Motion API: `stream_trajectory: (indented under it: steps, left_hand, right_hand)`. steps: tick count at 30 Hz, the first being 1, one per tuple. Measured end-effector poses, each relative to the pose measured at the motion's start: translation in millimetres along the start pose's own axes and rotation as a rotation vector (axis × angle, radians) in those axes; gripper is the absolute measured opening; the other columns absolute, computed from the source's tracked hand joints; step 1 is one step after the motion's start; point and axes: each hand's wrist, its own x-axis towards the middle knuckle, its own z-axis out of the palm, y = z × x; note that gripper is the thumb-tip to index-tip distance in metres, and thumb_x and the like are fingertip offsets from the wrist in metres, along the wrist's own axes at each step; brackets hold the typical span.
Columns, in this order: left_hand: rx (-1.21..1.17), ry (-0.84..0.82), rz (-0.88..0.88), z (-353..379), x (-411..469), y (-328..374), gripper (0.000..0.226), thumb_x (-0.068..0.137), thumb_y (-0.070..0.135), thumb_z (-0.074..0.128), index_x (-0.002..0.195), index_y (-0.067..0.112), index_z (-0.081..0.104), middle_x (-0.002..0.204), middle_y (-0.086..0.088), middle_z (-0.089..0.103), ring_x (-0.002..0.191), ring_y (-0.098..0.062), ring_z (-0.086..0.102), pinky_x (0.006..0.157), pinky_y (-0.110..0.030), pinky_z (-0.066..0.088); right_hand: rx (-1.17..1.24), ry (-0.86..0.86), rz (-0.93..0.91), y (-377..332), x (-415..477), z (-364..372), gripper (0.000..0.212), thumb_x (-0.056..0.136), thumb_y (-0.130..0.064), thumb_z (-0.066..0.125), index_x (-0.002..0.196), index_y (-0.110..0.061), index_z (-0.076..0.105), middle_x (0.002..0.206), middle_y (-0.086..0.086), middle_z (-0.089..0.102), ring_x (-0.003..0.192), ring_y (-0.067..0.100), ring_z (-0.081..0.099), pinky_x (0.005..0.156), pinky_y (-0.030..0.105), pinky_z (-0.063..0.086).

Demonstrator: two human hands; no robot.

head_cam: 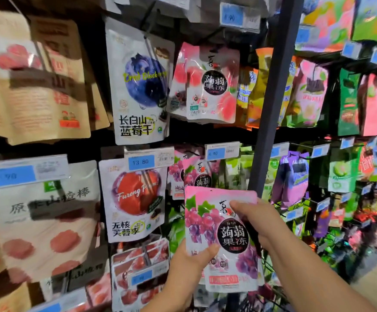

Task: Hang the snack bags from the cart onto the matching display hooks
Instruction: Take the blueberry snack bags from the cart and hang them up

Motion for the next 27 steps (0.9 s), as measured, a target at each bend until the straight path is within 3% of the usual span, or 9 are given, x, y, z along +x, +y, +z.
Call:
stream_trajectory:
  steps: [2, 4, 8, 13, 15, 17, 19, 22, 27]
  left_hand:
    - [0.004, -0.015, 0.032, -2, 13, 4, 0.034, 0.079, 0.02, 0.077, 0.109, 0.027, 0.064, 0.097, 0.016, 0.075, 0.089, 0.0, 0.069, 0.072, -0.013, 0.051]
    - [0.012, -0.002, 0.046, -5, 24, 8, 0.029, 0.078, 0.026, 0.078, 0.103, 0.032, 0.064, 0.095, 0.017, 0.074, 0.089, -0.001, 0.069, 0.075, -0.015, 0.051]
    - [-0.002, 0.038, 0.057, -9, 43, 16, 0.058, 0.066, 0.047, 0.084, 0.116, 0.03, 0.061, 0.109, 0.01, 0.072, 0.101, -0.01, 0.067, 0.095, -0.036, 0.051]
    - [-0.045, 0.028, 0.066, -10, 59, 22, 0.033, 0.077, 0.027, 0.079, 0.106, 0.028, 0.065, 0.096, 0.013, 0.075, 0.09, -0.007, 0.07, 0.079, -0.025, 0.052]
    - [-0.073, 0.043, 0.07, -9, 63, 23, 0.032, 0.078, 0.027, 0.079, 0.107, 0.028, 0.065, 0.097, 0.012, 0.075, 0.091, -0.007, 0.07, 0.079, -0.025, 0.053]
    - [-0.133, 0.063, 0.073, -9, 66, 24, 0.03, 0.079, 0.024, 0.078, 0.105, 0.03, 0.065, 0.094, 0.015, 0.075, 0.085, -0.001, 0.07, 0.069, -0.015, 0.051]
    - [-0.156, 0.08, 0.091, -9, 69, 23, 0.03, 0.08, 0.024, 0.077, 0.104, 0.033, 0.063, 0.091, 0.02, 0.073, 0.081, 0.006, 0.068, 0.065, -0.008, 0.048]
    - [-0.159, 0.106, 0.103, -7, 71, 20, 0.042, 0.077, 0.033, 0.079, 0.115, 0.032, 0.062, 0.105, 0.014, 0.072, 0.097, -0.005, 0.067, 0.086, -0.025, 0.049]
    - [-0.179, 0.163, 0.109, 0, 73, 18, 0.049, 0.071, 0.037, 0.082, 0.116, 0.031, 0.063, 0.106, 0.013, 0.072, 0.102, -0.013, 0.067, 0.097, -0.038, 0.049]
  right_hand:
    - [0.012, 0.054, -0.029, -3, 10, 9, 0.011, 0.079, -0.009, 0.075, 0.09, -0.008, 0.072, 0.084, 0.014, 0.076, 0.081, 0.032, 0.071, 0.082, 0.046, 0.056]
    - [0.039, 0.098, -0.036, -6, 19, 17, 0.013, 0.08, -0.011, 0.075, 0.092, -0.008, 0.071, 0.084, 0.015, 0.075, 0.079, 0.033, 0.072, 0.079, 0.047, 0.057]
    - [0.057, 0.107, -0.064, -17, 36, 30, 0.029, 0.077, -0.019, 0.079, 0.101, -0.006, 0.07, 0.09, 0.017, 0.075, 0.082, 0.036, 0.073, 0.08, 0.053, 0.058]
    - [0.078, 0.108, -0.087, -27, 47, 37, 0.029, 0.078, -0.02, 0.078, 0.103, -0.006, 0.07, 0.092, 0.02, 0.074, 0.081, 0.038, 0.072, 0.077, 0.053, 0.059]
    - [0.076, 0.092, -0.08, -31, 49, 35, 0.023, 0.08, -0.017, 0.076, 0.1, -0.006, 0.07, 0.091, 0.019, 0.073, 0.077, 0.036, 0.072, 0.07, 0.045, 0.061]
    - [0.064, 0.051, -0.057, -33, 49, 29, 0.01, 0.084, -0.012, 0.071, 0.092, -0.007, 0.067, 0.084, 0.017, 0.071, 0.07, 0.03, 0.068, 0.062, 0.035, 0.057]
    - [0.047, 0.016, -0.002, -28, 48, 21, 0.01, 0.084, -0.01, 0.069, 0.092, -0.005, 0.065, 0.084, 0.016, 0.069, 0.072, 0.029, 0.066, 0.065, 0.034, 0.055]
    - [0.037, -0.029, 0.068, -9, 45, 13, 0.025, 0.087, -0.013, 0.068, 0.108, 0.001, 0.065, 0.096, 0.015, 0.073, 0.087, 0.031, 0.069, 0.081, 0.04, 0.055]
    - [0.14, 0.016, 0.038, 4, 39, 16, 0.019, 0.093, -0.017, 0.062, 0.109, -0.008, 0.065, 0.097, 0.011, 0.076, 0.091, 0.028, 0.071, 0.082, 0.041, 0.056]
